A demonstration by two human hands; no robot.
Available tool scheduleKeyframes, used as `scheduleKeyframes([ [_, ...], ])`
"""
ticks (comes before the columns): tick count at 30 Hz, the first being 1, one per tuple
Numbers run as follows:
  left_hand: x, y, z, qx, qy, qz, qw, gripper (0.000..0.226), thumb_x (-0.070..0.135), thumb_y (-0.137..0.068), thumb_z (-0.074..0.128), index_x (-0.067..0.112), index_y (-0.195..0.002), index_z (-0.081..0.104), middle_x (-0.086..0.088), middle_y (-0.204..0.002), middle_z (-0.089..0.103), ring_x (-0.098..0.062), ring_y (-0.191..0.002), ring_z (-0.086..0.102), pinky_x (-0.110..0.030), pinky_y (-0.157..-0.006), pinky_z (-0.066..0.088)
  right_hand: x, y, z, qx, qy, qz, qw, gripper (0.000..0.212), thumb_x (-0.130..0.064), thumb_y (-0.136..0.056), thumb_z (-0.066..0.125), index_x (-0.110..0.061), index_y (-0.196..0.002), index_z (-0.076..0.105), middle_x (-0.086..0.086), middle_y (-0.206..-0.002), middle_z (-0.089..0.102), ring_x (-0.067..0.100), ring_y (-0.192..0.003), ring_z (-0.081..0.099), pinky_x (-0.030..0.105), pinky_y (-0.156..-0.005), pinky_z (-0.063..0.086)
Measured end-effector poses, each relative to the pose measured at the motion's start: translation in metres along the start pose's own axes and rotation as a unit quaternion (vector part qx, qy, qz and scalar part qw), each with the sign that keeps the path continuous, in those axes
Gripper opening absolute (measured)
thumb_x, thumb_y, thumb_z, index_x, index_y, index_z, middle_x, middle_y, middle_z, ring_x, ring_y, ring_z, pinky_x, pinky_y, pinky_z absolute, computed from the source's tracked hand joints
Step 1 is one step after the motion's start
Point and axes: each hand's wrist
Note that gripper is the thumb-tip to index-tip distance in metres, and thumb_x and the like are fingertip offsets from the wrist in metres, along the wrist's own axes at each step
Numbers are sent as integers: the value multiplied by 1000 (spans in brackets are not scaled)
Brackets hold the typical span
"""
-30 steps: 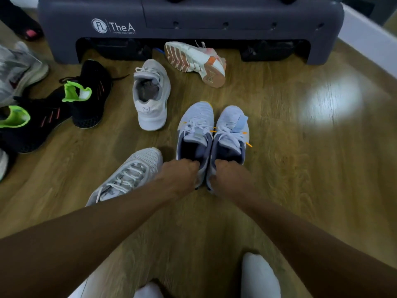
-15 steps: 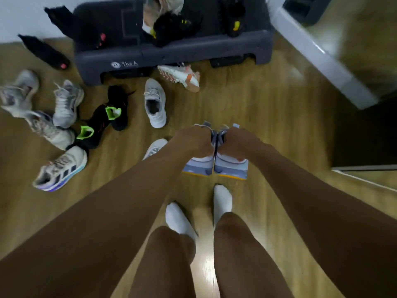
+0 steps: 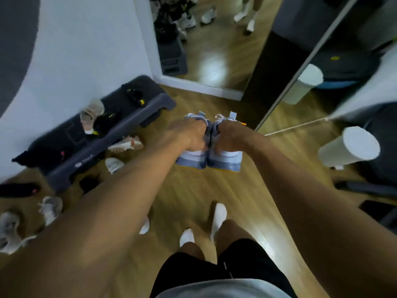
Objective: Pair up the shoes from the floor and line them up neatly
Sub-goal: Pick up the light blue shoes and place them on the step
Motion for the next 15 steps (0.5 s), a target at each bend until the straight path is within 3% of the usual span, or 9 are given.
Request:
scheduleKeyframes([
  [2, 36, 1, -18, 0, -20, 53, 998, 10, 33, -90, 53, 24, -88, 51, -10, -122, 57, -30, -113, 52, -35, -78, 42, 23, 36, -17, 26, -12, 47, 998, 19, -33, -86, 45, -17, -91, 54, 12, -109, 57, 31, -105, 56, 32, -83, 48],
  [4, 80, 1, -29, -1, -36, 94, 995, 15, 32, -86, 56, 25, -79, 44, -11, -117, 60, -32, -108, 54, -37, -80, 47, 51, 76, -34, 51, -11, 89, 995, 30, -41, -85, 38, -16, -90, 53, 14, -114, 60, 33, -105, 57, 34, -84, 48],
  [6, 130, 1, -34, 10, -58, 143, 988, 11, 27, -84, 55, 22, -80, 46, -14, -115, 61, -33, -104, 54, -39, -84, 48, 86, 118, -46, 55, -57, 134, 988, 25, -32, -88, 51, -12, -99, 60, 12, -110, 62, 32, -100, 57, 32, -79, 45],
  [9, 214, 5, -31, 23, -91, 207, 974, 7, 25, -86, 55, 19, -86, 52, -13, -112, 60, -31, -100, 52, -35, -77, 43, 137, 188, -55, 29, -143, 196, 970, 37, -27, -77, 70, -10, -109, 61, 7, -97, 54, 24, -87, 50, 33, -78, 43],
  [10, 243, 8, -29, 23, -100, 223, 969, 7, 26, -87, 55, 20, -89, 55, -11, -114, 59, -31, -104, 54, -34, -75, 40, 154, 210, -53, 42, -151, 216, 964, 40, -37, -73, 68, -12, -103, 61, 6, -96, 55, 24, -87, 51, 34, -80, 46],
  [12, 304, 16, -19, 16, -118, 248, 962, 14, 30, -89, 55, 23, -100, 59, -8, -121, 58, -31, -110, 55, -32, -75, 38, 187, 262, -45, 85, -152, 247, 953, 49, -61, -60, 44, -19, -83, 54, 7, -92, 57, 25, -92, 56, 36, -89, 48],
  [13, 334, 20, -12, 11, -128, 260, 957, 18, 31, -90, 54, 24, -105, 60, -8, -124, 56, -31, -113, 54, -33, -76, 38, 205, 289, -40, 110, -159, 263, 945, 46, -59, -55, 35, -18, -73, 48, 7, -86, 57, 27, -94, 57, 35, -90, 48],
  [15, 397, 28, 6, 0, -125, 292, 948, 24, 32, -91, 54, 24, -113, 59, -8, -126, 54, -32, -114, 52, -35, -80, 43, 241, 343, -28, 152, -177, 305, 923, 30, -44, -55, 35, -19, -66, 47, 5, -77, 50, 32, -91, 56, 31, -80, 45],
])
Point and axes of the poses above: each hand's wrist, its own y-axis away from the middle knuckle, its own z-axis out of the palm, x = y × z
